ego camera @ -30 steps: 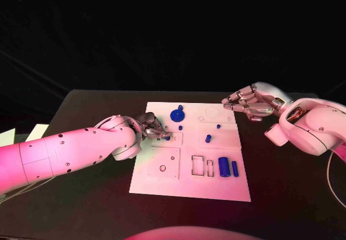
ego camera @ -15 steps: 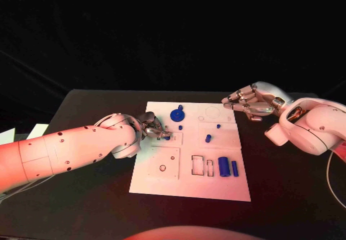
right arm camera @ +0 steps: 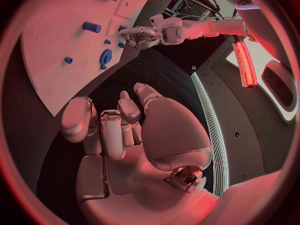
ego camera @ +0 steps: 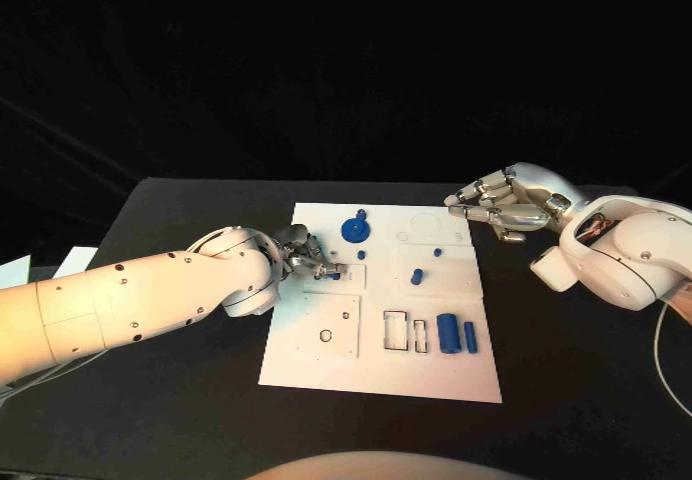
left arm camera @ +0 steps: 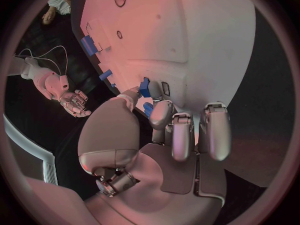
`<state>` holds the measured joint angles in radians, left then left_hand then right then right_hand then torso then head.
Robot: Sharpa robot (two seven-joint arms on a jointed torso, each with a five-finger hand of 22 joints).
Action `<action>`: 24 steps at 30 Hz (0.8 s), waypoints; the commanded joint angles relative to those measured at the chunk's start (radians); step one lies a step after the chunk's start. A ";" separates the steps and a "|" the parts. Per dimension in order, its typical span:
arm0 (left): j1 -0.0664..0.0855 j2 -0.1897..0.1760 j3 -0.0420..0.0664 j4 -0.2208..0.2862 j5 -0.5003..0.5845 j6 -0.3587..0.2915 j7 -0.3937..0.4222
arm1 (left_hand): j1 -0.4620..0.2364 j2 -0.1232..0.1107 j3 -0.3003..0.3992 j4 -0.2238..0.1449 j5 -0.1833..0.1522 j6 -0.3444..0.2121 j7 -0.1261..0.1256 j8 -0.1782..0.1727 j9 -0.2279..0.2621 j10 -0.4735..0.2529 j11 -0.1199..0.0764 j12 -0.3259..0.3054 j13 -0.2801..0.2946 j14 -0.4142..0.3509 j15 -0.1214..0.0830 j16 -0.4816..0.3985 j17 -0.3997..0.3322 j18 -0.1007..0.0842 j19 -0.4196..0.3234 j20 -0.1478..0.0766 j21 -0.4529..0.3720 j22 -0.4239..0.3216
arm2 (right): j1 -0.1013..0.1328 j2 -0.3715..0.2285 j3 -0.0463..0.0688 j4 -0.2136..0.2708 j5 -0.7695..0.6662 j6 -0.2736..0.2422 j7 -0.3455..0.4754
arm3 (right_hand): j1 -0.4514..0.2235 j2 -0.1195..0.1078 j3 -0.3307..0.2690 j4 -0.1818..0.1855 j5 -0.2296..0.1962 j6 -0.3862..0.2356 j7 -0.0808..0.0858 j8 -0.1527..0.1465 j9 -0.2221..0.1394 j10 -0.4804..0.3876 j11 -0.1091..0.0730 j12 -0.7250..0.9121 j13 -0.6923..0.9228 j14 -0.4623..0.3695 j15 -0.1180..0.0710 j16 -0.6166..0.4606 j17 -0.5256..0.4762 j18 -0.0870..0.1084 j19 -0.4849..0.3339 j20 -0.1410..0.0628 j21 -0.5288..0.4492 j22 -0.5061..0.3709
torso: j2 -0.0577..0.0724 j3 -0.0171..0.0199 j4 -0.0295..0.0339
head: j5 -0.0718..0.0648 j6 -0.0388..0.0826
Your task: Assemble the parts on the task board
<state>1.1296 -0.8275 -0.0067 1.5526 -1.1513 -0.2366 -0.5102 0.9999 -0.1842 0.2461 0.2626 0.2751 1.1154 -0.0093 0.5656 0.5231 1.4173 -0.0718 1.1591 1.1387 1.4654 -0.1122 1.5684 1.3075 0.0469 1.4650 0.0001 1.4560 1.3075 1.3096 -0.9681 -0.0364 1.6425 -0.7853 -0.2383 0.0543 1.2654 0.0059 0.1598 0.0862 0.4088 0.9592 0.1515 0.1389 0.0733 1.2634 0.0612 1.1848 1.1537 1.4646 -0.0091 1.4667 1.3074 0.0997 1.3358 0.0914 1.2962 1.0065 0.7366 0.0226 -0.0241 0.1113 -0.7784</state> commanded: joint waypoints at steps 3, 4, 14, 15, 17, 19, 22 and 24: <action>-0.009 -0.002 -0.008 -0.005 -0.009 0.026 -0.044 | -0.007 0.027 -0.072 0.029 0.003 0.002 0.005 0.001 -0.042 0.005 0.004 0.007 0.003 0.105 -0.004 0.002 0.263 -0.016 0.058 -0.004 0.001 0.157 | 0.000 0.001 0.000 0.000 0.002 0.001 0.007 | 0.004 -0.009 0.004 0.000 0.006 -0.001 -0.002 0.006 -0.002 0.002 -0.001 0.002 -0.002 0.070 -0.008 -0.004 0.098 0.007 -0.003 -0.006 -0.007 -0.002 | 0.000 0.0000 -0.0003 | 0.001 -0.001; -0.009 -0.002 -0.008 -0.005 -0.009 0.025 -0.045 | -0.008 0.030 -0.079 0.029 0.003 0.002 0.005 0.002 -0.043 0.005 0.004 0.007 0.004 0.105 -0.004 0.002 0.263 -0.016 0.058 -0.004 0.001 0.158 | 0.000 0.001 0.000 0.000 0.002 0.001 0.007 | 0.004 -0.009 0.004 0.000 0.006 -0.001 -0.002 0.006 -0.002 0.002 -0.001 0.002 -0.002 0.070 -0.008 -0.004 0.098 0.007 -0.003 -0.006 -0.007 -0.002 | 0.000 0.0000 -0.0003 | 0.001 -0.001; -0.009 -0.001 -0.008 -0.005 -0.009 0.020 -0.043 | -0.012 0.040 -0.099 0.030 0.003 0.003 0.004 0.004 -0.046 0.006 0.004 0.009 0.006 0.105 -0.004 0.002 0.263 -0.016 0.059 -0.005 0.003 0.160 | 0.000 0.002 0.000 -0.001 0.001 0.001 0.008 | 0.004 -0.009 0.004 0.000 0.006 -0.001 -0.002 0.006 -0.002 0.002 -0.001 0.002 -0.002 0.070 -0.008 -0.004 0.098 0.007 -0.003 -0.006 -0.007 -0.002 | 0.000 0.0004 -0.0004 | 0.002 -0.002; -0.009 -0.001 -0.008 -0.005 -0.009 0.019 -0.043 | -0.012 0.042 -0.101 0.030 0.003 0.003 0.004 0.005 -0.047 0.007 0.004 0.009 0.006 0.105 -0.004 0.002 0.263 -0.016 0.059 -0.005 0.003 0.160 | 0.000 0.002 0.000 -0.001 0.001 0.001 0.008 | 0.004 -0.009 0.004 0.000 0.006 -0.001 -0.002 0.006 -0.002 0.002 -0.001 0.002 -0.002 0.070 -0.008 -0.004 0.098 0.007 -0.003 -0.006 -0.007 -0.002 | 0.000 0.0004 -0.0005 | 0.001 -0.002; -0.009 0.000 -0.008 -0.004 -0.009 0.017 -0.042 | -0.013 0.044 -0.102 0.030 0.003 0.003 0.004 0.005 -0.047 0.007 0.004 0.010 0.007 0.105 -0.004 0.002 0.263 -0.016 0.059 -0.005 0.003 0.160 | 0.000 0.003 0.000 -0.001 0.001 0.001 0.008 | 0.004 -0.009 0.004 0.000 0.006 -0.001 -0.002 0.006 -0.002 0.002 -0.001 0.002 -0.002 0.070 -0.008 -0.004 0.098 0.007 -0.003 -0.006 -0.007 -0.002 | 0.000 0.0006 -0.0010 | 0.001 -0.002; -0.009 0.000 -0.008 -0.003 -0.009 0.015 -0.040 | -0.013 0.045 -0.103 0.030 0.003 0.003 0.004 0.005 -0.047 0.007 0.004 0.010 0.007 0.105 -0.004 0.002 0.263 -0.016 0.059 -0.005 0.003 0.160 | 0.000 0.003 0.000 -0.001 0.001 0.001 0.008 | 0.004 -0.009 0.004 0.000 0.006 -0.001 -0.002 0.006 -0.002 0.002 -0.001 0.002 -0.002 0.070 -0.008 -0.004 0.098 0.007 -0.003 -0.006 -0.007 -0.002 | 0.000 0.0007 -0.0011 | 0.001 -0.002; -0.009 -0.001 -0.008 -0.001 -0.009 0.014 -0.040 | -0.013 0.046 -0.104 0.030 0.004 0.003 0.004 0.005 -0.047 0.007 0.004 0.010 0.007 0.105 -0.004 0.002 0.263 -0.016 0.059 -0.005 0.003 0.160 | 0.000 0.003 0.000 -0.002 0.001 0.002 0.008 | 0.004 -0.009 0.004 0.000 0.006 -0.001 -0.002 0.006 -0.002 0.002 -0.001 0.002 -0.002 0.070 -0.008 -0.004 0.098 0.007 -0.003 -0.006 -0.007 -0.002 | 0.000 0.0007 -0.0012 | 0.000 -0.002; -0.009 -0.002 -0.008 0.002 -0.009 0.013 -0.039 | -0.013 0.047 -0.104 0.030 0.004 0.003 0.004 0.005 -0.047 0.007 0.004 0.010 0.007 0.105 -0.004 0.002 0.263 -0.016 0.059 -0.005 0.003 0.160 | 0.000 0.003 0.000 -0.002 0.001 0.002 0.008 | 0.004 -0.009 0.004 0.000 0.006 -0.001 -0.002 0.006 -0.002 0.002 -0.001 0.002 -0.002 0.070 -0.008 -0.004 0.098 0.007 -0.003 -0.006 -0.007 -0.002 | 0.000 0.0004 -0.0010 | 0.000 -0.002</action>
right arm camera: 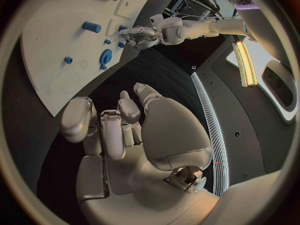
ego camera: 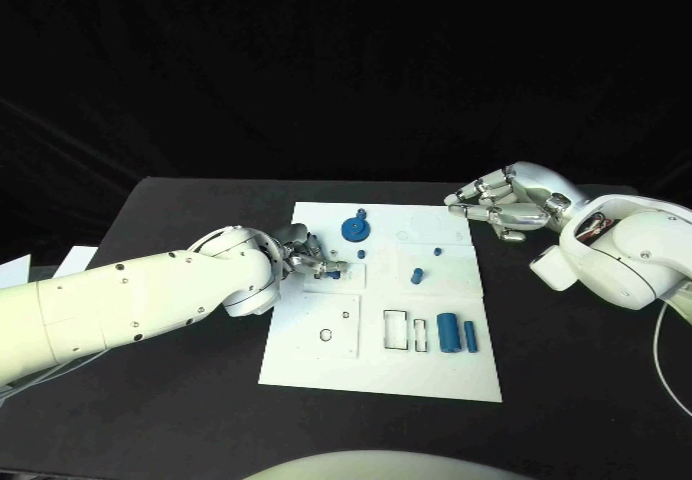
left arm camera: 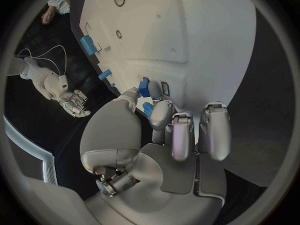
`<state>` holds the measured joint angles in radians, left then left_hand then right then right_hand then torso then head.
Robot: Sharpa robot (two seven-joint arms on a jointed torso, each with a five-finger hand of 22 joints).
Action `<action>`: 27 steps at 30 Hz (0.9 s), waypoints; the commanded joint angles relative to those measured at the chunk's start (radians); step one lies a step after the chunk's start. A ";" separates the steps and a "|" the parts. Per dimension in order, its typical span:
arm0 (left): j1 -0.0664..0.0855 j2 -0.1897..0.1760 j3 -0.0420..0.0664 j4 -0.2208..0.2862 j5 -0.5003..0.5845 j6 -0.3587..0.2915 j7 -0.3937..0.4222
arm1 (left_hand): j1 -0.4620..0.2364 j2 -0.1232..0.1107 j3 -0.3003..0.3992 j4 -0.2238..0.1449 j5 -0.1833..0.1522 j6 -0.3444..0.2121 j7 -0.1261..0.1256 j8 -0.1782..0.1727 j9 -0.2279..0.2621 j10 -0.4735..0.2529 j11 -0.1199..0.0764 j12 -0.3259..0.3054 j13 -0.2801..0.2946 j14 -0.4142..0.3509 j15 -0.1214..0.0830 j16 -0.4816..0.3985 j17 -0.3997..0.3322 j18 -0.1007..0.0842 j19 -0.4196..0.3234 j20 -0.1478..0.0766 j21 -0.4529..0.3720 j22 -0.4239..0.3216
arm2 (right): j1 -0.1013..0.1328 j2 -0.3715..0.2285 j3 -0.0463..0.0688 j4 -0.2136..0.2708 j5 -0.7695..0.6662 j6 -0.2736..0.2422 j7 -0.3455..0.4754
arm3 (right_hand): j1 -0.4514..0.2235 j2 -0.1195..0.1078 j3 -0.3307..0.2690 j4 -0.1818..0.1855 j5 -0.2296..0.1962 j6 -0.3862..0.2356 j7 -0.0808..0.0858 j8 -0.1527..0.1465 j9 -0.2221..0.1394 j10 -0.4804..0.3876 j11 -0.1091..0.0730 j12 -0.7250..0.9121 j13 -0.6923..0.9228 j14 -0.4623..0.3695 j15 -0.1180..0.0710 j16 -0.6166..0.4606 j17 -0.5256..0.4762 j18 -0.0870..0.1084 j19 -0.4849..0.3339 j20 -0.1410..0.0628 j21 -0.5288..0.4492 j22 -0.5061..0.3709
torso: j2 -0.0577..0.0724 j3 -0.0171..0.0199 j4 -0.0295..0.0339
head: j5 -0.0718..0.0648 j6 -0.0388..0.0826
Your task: Assemble the parts on the task board
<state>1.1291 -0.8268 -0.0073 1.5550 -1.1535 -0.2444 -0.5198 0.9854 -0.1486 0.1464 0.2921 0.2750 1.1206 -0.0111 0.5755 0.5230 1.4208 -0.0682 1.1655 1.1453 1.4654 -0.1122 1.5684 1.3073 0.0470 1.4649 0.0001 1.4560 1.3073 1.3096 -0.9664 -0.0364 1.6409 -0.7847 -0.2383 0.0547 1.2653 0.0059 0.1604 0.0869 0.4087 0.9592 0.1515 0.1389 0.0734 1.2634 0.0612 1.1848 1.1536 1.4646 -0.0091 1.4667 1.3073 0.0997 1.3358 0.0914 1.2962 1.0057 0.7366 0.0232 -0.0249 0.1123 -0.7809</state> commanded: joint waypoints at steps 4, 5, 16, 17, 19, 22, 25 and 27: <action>-0.008 -0.007 -0.006 0.009 -0.007 0.019 -0.029 | 0.000 0.013 -0.006 0.001 0.004 -0.002 0.006 -0.004 -0.048 0.004 0.000 0.004 0.001 0.105 -0.005 0.002 0.263 -0.016 0.059 -0.005 0.003 0.160 | 0.000 0.002 0.000 -0.002 0.000 0.004 0.008 | 0.003 -0.010 0.005 0.000 0.010 -0.001 -0.001 0.006 -0.002 0.002 -0.001 0.002 -0.002 0.070 -0.008 -0.004 0.098 0.007 -0.003 -0.006 -0.007 -0.001 | -0.001 0.0001 0.0012 | -0.001 0.000; -0.007 -0.008 -0.005 0.012 -0.007 0.019 -0.029 | 0.000 0.014 -0.008 0.001 0.004 -0.002 0.006 -0.004 -0.048 0.004 0.000 0.004 0.002 0.105 -0.005 0.002 0.263 -0.016 0.059 -0.005 0.003 0.160 | -0.001 0.002 0.000 -0.003 0.000 0.004 0.008 | 0.005 -0.012 0.005 -0.001 0.011 -0.001 -0.002 0.006 -0.002 0.002 -0.001 0.003 -0.001 0.070 -0.008 -0.004 0.098 0.007 -0.003 -0.006 -0.007 -0.001 | -0.001 0.0001 0.0013 | -0.001 0.000; -0.002 -0.013 0.003 0.023 -0.007 0.014 -0.029 | -0.002 0.020 -0.010 0.001 0.004 -0.002 0.005 -0.003 -0.049 0.005 0.000 0.006 0.003 0.105 -0.005 0.002 0.263 -0.017 0.060 -0.005 0.004 0.162 | -0.001 0.005 0.000 -0.007 -0.001 0.005 0.009 | 0.006 -0.013 0.006 -0.001 0.012 -0.001 -0.002 0.006 -0.002 0.002 -0.001 0.002 -0.002 0.070 -0.008 -0.004 0.098 0.007 -0.004 -0.006 -0.007 -0.002 | 0.000 -0.0001 -0.0002 | 0.004 0.003; -0.002 -0.013 0.004 0.024 -0.007 0.013 -0.029 | -0.002 0.021 -0.011 0.001 0.004 -0.002 0.005 -0.003 -0.049 0.005 0.000 0.005 0.003 0.105 -0.005 0.002 0.263 -0.017 0.059 -0.005 0.004 0.162 | -0.001 0.006 0.000 -0.007 -0.001 0.005 0.009 | 0.006 -0.014 0.006 -0.002 0.013 -0.001 -0.002 0.006 -0.002 0.002 -0.001 0.003 -0.001 0.070 -0.008 -0.003 0.099 0.007 -0.003 -0.006 -0.007 -0.001 | 0.000 -0.0002 -0.0004 | 0.004 0.003; -0.002 -0.013 0.004 0.024 -0.007 0.011 -0.028 | -0.002 0.023 -0.011 0.001 0.004 -0.002 0.005 -0.003 -0.049 0.005 0.000 0.005 0.003 0.105 -0.005 0.002 0.263 -0.016 0.059 -0.005 0.004 0.161 | -0.001 0.006 0.000 -0.008 -0.004 0.006 0.009 | 0.006 -0.014 0.006 -0.002 0.013 -0.001 -0.002 0.006 -0.002 0.002 -0.001 0.003 -0.001 0.070 -0.008 -0.003 0.099 0.007 -0.003 -0.006 -0.007 -0.001 | 0.001 -0.0001 -0.0006 | 0.004 0.003; -0.001 -0.012 0.004 0.026 -0.007 0.009 -0.028 | -0.002 0.023 -0.011 0.001 0.004 -0.002 0.005 -0.003 -0.049 0.005 0.000 0.005 0.003 0.105 -0.005 0.002 0.263 -0.016 0.059 -0.005 0.004 0.161 | -0.001 0.007 0.000 -0.009 -0.006 0.006 0.009 | 0.006 -0.014 0.006 -0.002 0.013 -0.001 -0.002 0.006 -0.002 0.002 -0.001 0.003 -0.001 0.070 -0.008 -0.003 0.099 0.007 -0.003 -0.006 -0.007 -0.001 | 0.000 0.0002 0.0003 | 0.004 0.002; -0.001 -0.012 0.004 0.028 -0.007 0.004 -0.026 | -0.001 0.026 -0.011 0.000 0.004 -0.002 0.005 -0.002 -0.049 0.005 0.000 0.006 0.004 0.105 -0.005 0.002 0.263 -0.016 0.059 -0.005 0.003 0.161 | -0.001 0.008 0.000 -0.010 -0.008 0.006 0.009 | 0.006 -0.014 0.006 -0.002 0.013 -0.001 -0.002 0.006 -0.002 0.002 -0.001 0.003 -0.001 0.070 -0.008 -0.003 0.099 0.007 -0.003 -0.006 -0.007 -0.001 | 0.000 -0.0001 0.0006 | 0.004 0.002; -0.001 -0.012 0.004 0.029 -0.007 0.000 -0.024 | -0.001 0.026 -0.011 0.000 0.004 -0.002 0.005 -0.002 -0.049 0.005 0.000 0.006 0.004 0.105 -0.005 0.002 0.263 -0.016 0.059 -0.005 0.003 0.161 | -0.001 0.008 0.000 -0.010 -0.008 0.006 0.009 | 0.006 -0.014 0.006 -0.002 0.013 -0.001 -0.002 0.006 -0.002 0.002 -0.001 0.003 -0.001 0.070 -0.008 -0.003 0.099 0.007 -0.003 -0.006 -0.007 -0.001 | 0.000 -0.0006 0.0008 | 0.004 0.001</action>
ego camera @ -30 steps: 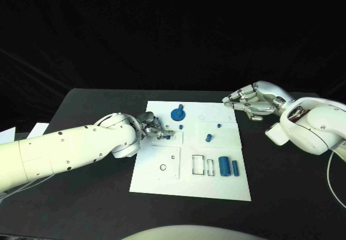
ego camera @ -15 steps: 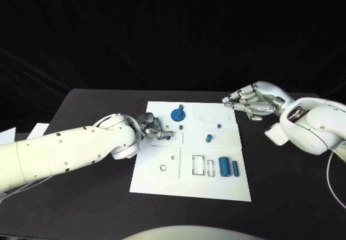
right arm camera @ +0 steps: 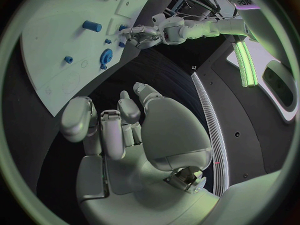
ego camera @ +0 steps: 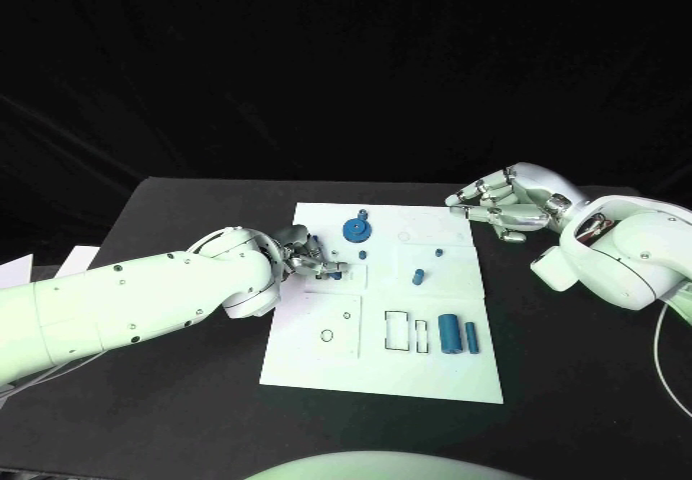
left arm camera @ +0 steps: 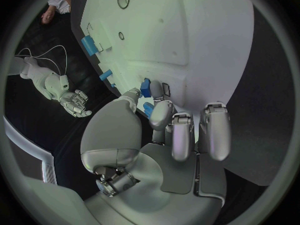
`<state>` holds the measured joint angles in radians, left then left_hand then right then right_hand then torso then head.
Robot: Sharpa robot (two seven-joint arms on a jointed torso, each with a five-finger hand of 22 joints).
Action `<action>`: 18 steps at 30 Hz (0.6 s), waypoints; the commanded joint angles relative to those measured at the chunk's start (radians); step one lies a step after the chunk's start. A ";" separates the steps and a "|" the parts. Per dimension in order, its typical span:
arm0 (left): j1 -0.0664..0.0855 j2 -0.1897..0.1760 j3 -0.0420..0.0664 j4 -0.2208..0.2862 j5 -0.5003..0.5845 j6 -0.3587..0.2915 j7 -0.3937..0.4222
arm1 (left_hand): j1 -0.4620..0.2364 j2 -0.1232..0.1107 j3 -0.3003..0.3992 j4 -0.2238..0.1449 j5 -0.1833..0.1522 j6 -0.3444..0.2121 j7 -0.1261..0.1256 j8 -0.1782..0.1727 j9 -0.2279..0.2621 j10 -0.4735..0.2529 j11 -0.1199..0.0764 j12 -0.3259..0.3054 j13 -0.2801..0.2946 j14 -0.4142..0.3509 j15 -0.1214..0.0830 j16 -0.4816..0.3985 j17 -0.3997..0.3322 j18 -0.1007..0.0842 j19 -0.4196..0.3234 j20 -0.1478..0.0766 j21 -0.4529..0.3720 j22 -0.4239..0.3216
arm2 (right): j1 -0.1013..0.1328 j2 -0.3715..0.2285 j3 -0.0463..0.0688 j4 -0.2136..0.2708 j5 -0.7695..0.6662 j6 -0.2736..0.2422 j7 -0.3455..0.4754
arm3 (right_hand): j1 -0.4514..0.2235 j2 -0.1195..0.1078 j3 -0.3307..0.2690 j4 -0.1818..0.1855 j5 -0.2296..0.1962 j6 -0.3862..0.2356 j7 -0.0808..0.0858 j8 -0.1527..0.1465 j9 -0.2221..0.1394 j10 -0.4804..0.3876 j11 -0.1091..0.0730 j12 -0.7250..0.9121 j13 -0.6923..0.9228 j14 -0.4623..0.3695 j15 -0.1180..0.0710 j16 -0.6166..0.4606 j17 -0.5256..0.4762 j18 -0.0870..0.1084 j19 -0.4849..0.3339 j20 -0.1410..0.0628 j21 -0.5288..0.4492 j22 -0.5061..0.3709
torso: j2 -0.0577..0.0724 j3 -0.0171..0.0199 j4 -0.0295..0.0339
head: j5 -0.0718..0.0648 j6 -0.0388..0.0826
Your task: Assemble the parts on the task board
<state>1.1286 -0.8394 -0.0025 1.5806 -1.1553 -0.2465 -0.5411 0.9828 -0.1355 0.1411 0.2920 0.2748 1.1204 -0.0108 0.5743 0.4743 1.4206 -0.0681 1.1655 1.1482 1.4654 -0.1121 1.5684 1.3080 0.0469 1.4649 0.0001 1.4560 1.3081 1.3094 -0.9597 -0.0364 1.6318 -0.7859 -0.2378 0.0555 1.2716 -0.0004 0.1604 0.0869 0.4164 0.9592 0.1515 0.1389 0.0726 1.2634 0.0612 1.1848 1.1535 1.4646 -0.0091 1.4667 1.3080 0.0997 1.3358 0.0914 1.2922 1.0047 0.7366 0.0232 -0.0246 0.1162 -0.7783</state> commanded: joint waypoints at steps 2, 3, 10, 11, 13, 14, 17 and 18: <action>-0.001 0.001 0.000 0.004 -0.005 -0.002 -0.001 | 0.002 0.014 -0.006 0.000 0.005 -0.002 0.005 -0.001 -0.001 0.005 -0.001 0.006 0.001 0.105 -0.005 0.002 0.263 -0.016 0.059 -0.005 0.003 0.160 | 0.000 0.002 0.000 -0.001 -0.007 0.005 0.009 | 0.000 -0.007 0.006 -0.002 0.005 -0.001 -0.002 0.006 -0.001 0.002 -0.001 0.003 -0.001 0.070 -0.008 -0.003 0.098 0.007 -0.003 -0.006 -0.003 0.000 | 0.000 -0.0007 0.0002 | 0.000 -0.001; -0.001 0.001 0.000 0.005 -0.005 -0.003 0.000 | 0.002 0.014 -0.006 0.000 0.005 -0.002 0.005 -0.001 -0.001 0.005 -0.001 0.006 0.001 0.105 -0.005 0.002 0.263 -0.016 0.059 -0.005 0.003 0.160 | 0.000 0.002 0.000 -0.002 -0.007 0.006 0.009 | 0.000 -0.007 0.006 -0.002 0.005 -0.001 -0.002 0.006 -0.001 0.002 -0.001 0.003 -0.001 0.070 -0.008 -0.003 0.098 0.007 -0.003 -0.006 -0.003 0.000 | 0.000 -0.0005 -0.0001 | 0.000 -0.001; -0.001 0.002 0.000 0.009 -0.005 -0.015 0.007 | 0.003 0.016 -0.006 0.000 0.005 -0.002 0.005 -0.001 -0.001 0.006 -0.001 0.007 0.002 0.105 -0.005 0.002 0.263 -0.016 0.059 -0.005 0.004 0.161 | -0.001 0.003 0.000 -0.003 -0.007 0.006 0.009 | 0.002 -0.008 0.008 -0.003 0.006 -0.002 -0.002 0.006 -0.001 0.002 -0.001 0.003 -0.001 0.070 -0.009 -0.003 0.099 0.007 -0.003 -0.006 -0.003 0.000 | 0.000 -0.0005 -0.0005 | -0.002 -0.001; -0.001 0.002 0.001 0.010 -0.005 -0.016 0.008 | 0.003 0.016 -0.006 0.000 0.005 -0.002 0.005 -0.001 -0.001 0.006 -0.001 0.007 0.002 0.105 -0.005 0.002 0.263 -0.016 0.059 -0.005 0.004 0.161 | -0.001 0.003 0.000 -0.003 -0.007 0.006 0.009 | 0.002 -0.008 0.008 -0.003 0.006 -0.002 -0.002 0.006 -0.001 0.002 -0.001 0.003 -0.001 0.070 -0.009 -0.003 0.099 0.007 -0.003 -0.006 -0.003 0.000 | 0.000 -0.0004 -0.0004 | -0.002 -0.002; -0.001 0.001 0.002 0.013 -0.005 -0.018 0.009 | 0.004 0.017 -0.006 0.000 0.005 -0.002 0.005 -0.001 -0.001 0.006 -0.001 0.007 0.002 0.105 -0.005 0.002 0.263 -0.016 0.060 -0.005 0.004 0.161 | -0.001 0.003 0.000 -0.004 -0.007 0.007 0.009 | 0.002 -0.008 0.008 -0.003 0.006 -0.002 -0.002 0.006 -0.001 0.002 -0.001 0.003 -0.001 0.070 -0.009 -0.003 0.099 0.007 -0.003 -0.006 -0.003 0.000 | 0.001 -0.0007 -0.0001 | -0.003 -0.002; -0.001 0.001 0.003 0.014 -0.005 -0.018 0.009 | 0.004 0.017 -0.006 -0.001 0.005 -0.002 0.004 0.000 -0.001 0.006 -0.001 0.008 0.002 0.105 -0.005 0.002 0.263 -0.017 0.060 -0.005 0.004 0.162 | -0.001 0.004 0.000 -0.004 -0.007 0.007 0.009 | 0.002 -0.008 0.008 -0.003 0.006 -0.002 -0.002 0.006 -0.001 0.002 -0.001 0.003 -0.001 0.070 -0.009 -0.003 0.099 0.007 -0.003 -0.006 -0.003 0.000 | 0.001 -0.0006 0.0001 | -0.003 -0.002; -0.001 0.001 0.009 0.017 -0.005 -0.018 0.010 | 0.004 0.017 -0.006 -0.001 0.005 -0.002 0.004 0.000 -0.001 0.006 -0.001 0.008 0.002 0.105 -0.005 0.002 0.263 -0.017 0.060 -0.005 0.004 0.162 | -0.001 0.004 0.000 -0.005 -0.007 0.007 0.009 | 0.002 -0.008 0.008 -0.003 0.006 -0.002 -0.002 0.006 -0.001 0.002 -0.001 0.003 -0.001 0.070 -0.009 -0.003 0.099 0.007 -0.003 -0.006 -0.003 0.000 | 0.000 -0.0005 0.0008 | -0.002 -0.002; -0.001 0.001 0.013 0.019 -0.005 -0.019 0.009 | 0.004 0.017 -0.006 -0.001 0.005 -0.002 0.004 0.000 -0.001 0.006 -0.001 0.008 0.002 0.105 -0.005 0.002 0.263 -0.017 0.060 -0.005 0.004 0.162 | -0.001 0.005 0.000 -0.005 -0.007 0.007 0.009 | 0.002 -0.008 0.008 -0.003 0.006 -0.002 -0.002 0.006 -0.001 0.002 -0.001 0.003 -0.001 0.070 -0.009 -0.003 0.099 0.007 -0.003 -0.006 -0.003 0.000 | 0.000 -0.0002 0.0007 | -0.002 -0.002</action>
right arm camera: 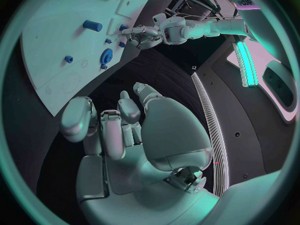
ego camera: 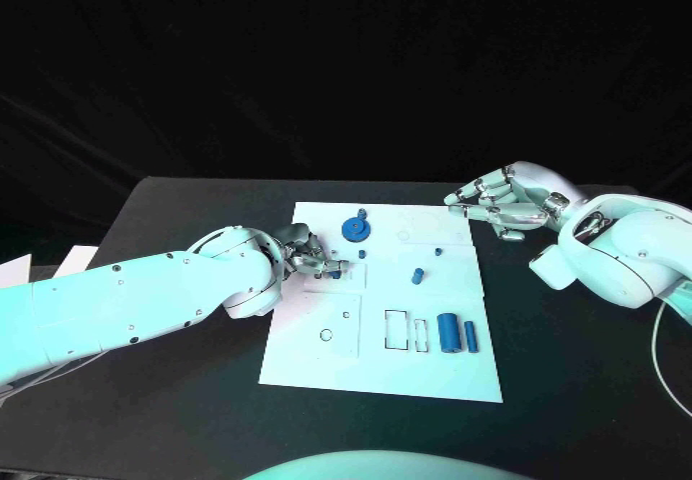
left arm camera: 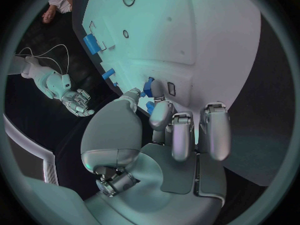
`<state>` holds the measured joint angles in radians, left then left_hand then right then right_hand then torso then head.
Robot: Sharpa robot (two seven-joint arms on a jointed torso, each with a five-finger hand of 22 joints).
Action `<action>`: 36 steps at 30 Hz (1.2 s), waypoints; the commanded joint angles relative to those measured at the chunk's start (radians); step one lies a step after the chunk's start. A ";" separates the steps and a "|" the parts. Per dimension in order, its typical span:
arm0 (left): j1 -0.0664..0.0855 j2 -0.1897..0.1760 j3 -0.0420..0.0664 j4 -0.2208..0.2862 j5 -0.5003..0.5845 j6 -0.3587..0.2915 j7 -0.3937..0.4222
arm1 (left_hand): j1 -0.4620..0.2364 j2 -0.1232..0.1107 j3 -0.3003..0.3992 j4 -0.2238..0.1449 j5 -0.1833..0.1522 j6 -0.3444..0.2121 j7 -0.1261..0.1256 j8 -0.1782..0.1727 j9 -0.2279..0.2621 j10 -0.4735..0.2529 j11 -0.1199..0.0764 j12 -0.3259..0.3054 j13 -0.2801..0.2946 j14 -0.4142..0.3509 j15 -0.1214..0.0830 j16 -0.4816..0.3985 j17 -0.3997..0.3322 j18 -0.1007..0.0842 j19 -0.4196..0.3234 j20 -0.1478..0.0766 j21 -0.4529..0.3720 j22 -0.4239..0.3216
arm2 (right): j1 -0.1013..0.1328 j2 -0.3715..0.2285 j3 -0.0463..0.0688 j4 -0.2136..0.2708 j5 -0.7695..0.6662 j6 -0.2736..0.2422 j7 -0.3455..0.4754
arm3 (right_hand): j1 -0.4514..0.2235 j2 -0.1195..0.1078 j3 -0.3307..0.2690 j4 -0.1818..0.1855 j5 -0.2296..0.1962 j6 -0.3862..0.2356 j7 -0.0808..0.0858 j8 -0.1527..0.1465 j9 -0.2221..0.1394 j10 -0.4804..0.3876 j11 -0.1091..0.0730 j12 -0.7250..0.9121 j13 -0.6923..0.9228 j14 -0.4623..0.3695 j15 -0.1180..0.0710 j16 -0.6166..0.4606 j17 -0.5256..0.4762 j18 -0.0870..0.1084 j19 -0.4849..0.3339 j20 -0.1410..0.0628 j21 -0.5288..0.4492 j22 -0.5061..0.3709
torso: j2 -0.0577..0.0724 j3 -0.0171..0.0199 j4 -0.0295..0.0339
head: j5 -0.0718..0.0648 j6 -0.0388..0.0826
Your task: Assemble the parts on the task board
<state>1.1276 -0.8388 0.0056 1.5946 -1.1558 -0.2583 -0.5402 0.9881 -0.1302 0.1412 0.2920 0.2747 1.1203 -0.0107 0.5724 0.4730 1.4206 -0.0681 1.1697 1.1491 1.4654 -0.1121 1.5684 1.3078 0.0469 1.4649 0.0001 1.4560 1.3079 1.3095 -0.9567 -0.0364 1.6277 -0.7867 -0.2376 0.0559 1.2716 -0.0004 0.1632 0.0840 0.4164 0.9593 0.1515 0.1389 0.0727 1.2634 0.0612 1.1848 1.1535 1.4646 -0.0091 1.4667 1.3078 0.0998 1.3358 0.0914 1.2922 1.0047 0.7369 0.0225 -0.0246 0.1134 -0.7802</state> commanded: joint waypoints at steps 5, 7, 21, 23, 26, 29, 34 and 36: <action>0.005 0.000 0.012 0.006 -0.004 -0.003 0.006 | 0.001 0.013 -0.006 -0.001 0.005 -0.002 0.004 0.002 0.000 0.006 -0.001 0.003 0.001 0.105 -0.006 0.002 0.263 -0.017 0.060 -0.005 0.004 0.162 | -0.001 0.002 0.000 -0.001 -0.006 0.007 0.008 | 0.002 -0.008 0.005 0.000 0.006 -0.002 -0.002 0.006 -0.001 0.002 -0.001 0.003 -0.001 0.070 -0.009 -0.003 0.099 0.007 -0.003 -0.006 -0.003 -0.001 | -0.001 0.0013 -0.0006 | 0.003 0.000; 0.006 0.000 0.013 0.005 -0.004 -0.001 0.005 | 0.001 0.013 -0.006 -0.001 0.005 -0.002 0.004 0.002 0.000 0.006 -0.001 0.003 0.001 0.105 -0.006 0.002 0.263 -0.017 0.060 -0.005 0.004 0.162 | -0.001 0.002 0.000 -0.001 -0.006 0.007 0.008 | 0.002 -0.008 0.005 0.000 0.006 -0.002 -0.002 0.006 -0.001 0.002 -0.001 0.003 -0.001 0.070 -0.009 -0.003 0.099 0.007 -0.003 -0.006 -0.003 -0.001 | -0.001 0.0013 -0.0010 | 0.003 0.000; 0.009 -0.001 0.015 0.000 -0.004 0.011 0.001 | 0.004 0.014 -0.006 -0.002 0.005 -0.002 0.004 0.002 -0.001 0.006 -0.001 0.003 0.001 0.105 -0.006 0.002 0.263 -0.017 0.060 -0.006 0.005 0.163 | -0.001 0.001 0.000 0.000 -0.006 0.009 0.006 | 0.002 -0.008 0.005 0.000 0.006 -0.002 -0.002 0.006 -0.001 0.002 -0.001 0.003 -0.001 0.070 -0.009 -0.003 0.099 0.007 -0.003 -0.006 -0.003 -0.001 | 0.000 0.0008 -0.0006 | 0.000 0.001; 0.009 -0.002 0.015 0.003 -0.004 0.011 0.006 | 0.009 0.016 -0.006 -0.003 0.005 -0.003 0.004 0.003 -0.001 0.006 -0.002 0.002 0.001 0.105 -0.006 0.002 0.263 -0.017 0.060 -0.006 0.005 0.162 | -0.001 0.001 0.000 0.000 -0.006 0.009 0.006 | 0.002 -0.008 0.005 0.000 0.006 -0.002 -0.002 0.006 -0.001 0.002 -0.001 0.003 -0.001 0.070 -0.009 -0.003 0.099 0.007 -0.003 -0.006 -0.003 -0.001 | 0.000 0.0004 -0.0005 | -0.001 0.003; 0.009 -0.007 0.023 0.011 0.008 0.017 0.018 | 0.016 0.016 -0.007 -0.004 0.005 -0.006 0.004 0.003 -0.002 0.003 -0.001 -0.004 -0.005 0.105 -0.007 0.002 0.263 -0.014 0.056 -0.006 -0.005 0.154 | -0.001 0.001 0.000 -0.001 -0.006 0.009 0.007 | 0.002 -0.008 0.005 0.000 0.006 -0.002 -0.002 0.006 -0.001 0.002 -0.001 0.003 -0.001 0.070 -0.009 -0.003 0.099 0.007 -0.003 -0.006 -0.003 -0.001 | 0.000 -0.0003 -0.0009 | -0.002 0.004; 0.014 -0.017 0.040 0.021 0.054 0.038 0.023 | 0.028 0.012 -0.013 -0.002 0.005 -0.023 0.010 -0.001 -0.006 -0.015 0.002 -0.035 -0.035 0.105 -0.006 0.002 0.263 -0.009 0.048 -0.006 -0.025 0.137 | -0.001 0.002 0.000 -0.003 -0.006 0.009 0.007 | 0.002 -0.008 0.005 0.000 0.006 -0.002 -0.002 0.006 -0.001 0.002 -0.001 0.003 -0.001 0.070 -0.009 -0.003 0.099 0.007 -0.003 -0.006 -0.003 -0.001 | -0.001 -0.0007 -0.0010 | -0.004 0.009; 0.072 -0.036 0.053 0.014 0.147 0.115 0.014 | 0.042 0.010 -0.043 -0.002 0.004 -0.107 0.043 -0.032 -0.024 -0.099 0.030 -0.159 -0.156 0.105 0.014 0.002 0.263 0.013 0.007 0.007 -0.118 0.059 | -0.001 0.005 0.000 -0.008 -0.006 0.009 0.007 | 0.002 -0.008 0.005 0.000 0.006 -0.002 -0.002 0.006 -0.001 0.002 -0.001 0.003 -0.001 0.070 -0.009 -0.003 0.099 0.007 -0.003 -0.006 -0.003 -0.001 | -0.001 0.0006 -0.0016 | -0.002 0.017; 0.105 -0.040 0.055 -0.004 0.168 0.178 -0.010 | 0.051 0.013 -0.058 -0.001 0.002 -0.155 0.065 -0.060 -0.039 -0.140 0.049 -0.211 -0.206 0.105 0.029 0.002 0.263 0.022 -0.012 0.018 -0.162 0.024 | -0.001 0.007 -0.001 -0.011 -0.006 0.008 0.006 | 0.002 -0.008 0.005 0.000 0.006 -0.002 -0.002 0.006 -0.001 0.002 -0.001 0.003 -0.001 0.070 -0.009 -0.003 0.099 0.007 -0.003 -0.006 -0.003 -0.001 | -0.002 0.0013 -0.0005 | -0.001 0.021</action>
<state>1.2281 -0.8764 0.0601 1.5970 -1.0668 -0.1914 -0.5371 1.0316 -0.1185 0.0856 0.2916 0.2747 0.9742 0.0504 0.5168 0.4360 1.2887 -0.0230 0.9688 0.9523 1.4658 -0.0866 1.5684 1.3075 0.0563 1.4548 0.0140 1.3031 1.3075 1.3092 -0.9513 -0.0372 1.6182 -0.7872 -0.2365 0.0560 1.2716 -0.0004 0.1632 0.0841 0.4164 0.9593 0.1515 0.1389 0.0728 1.2634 0.0612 1.1847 1.1534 1.4646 -0.0091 1.4667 1.3075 0.0997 1.3358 0.0914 1.2922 1.0048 0.7359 0.0226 -0.0257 0.1108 -0.7638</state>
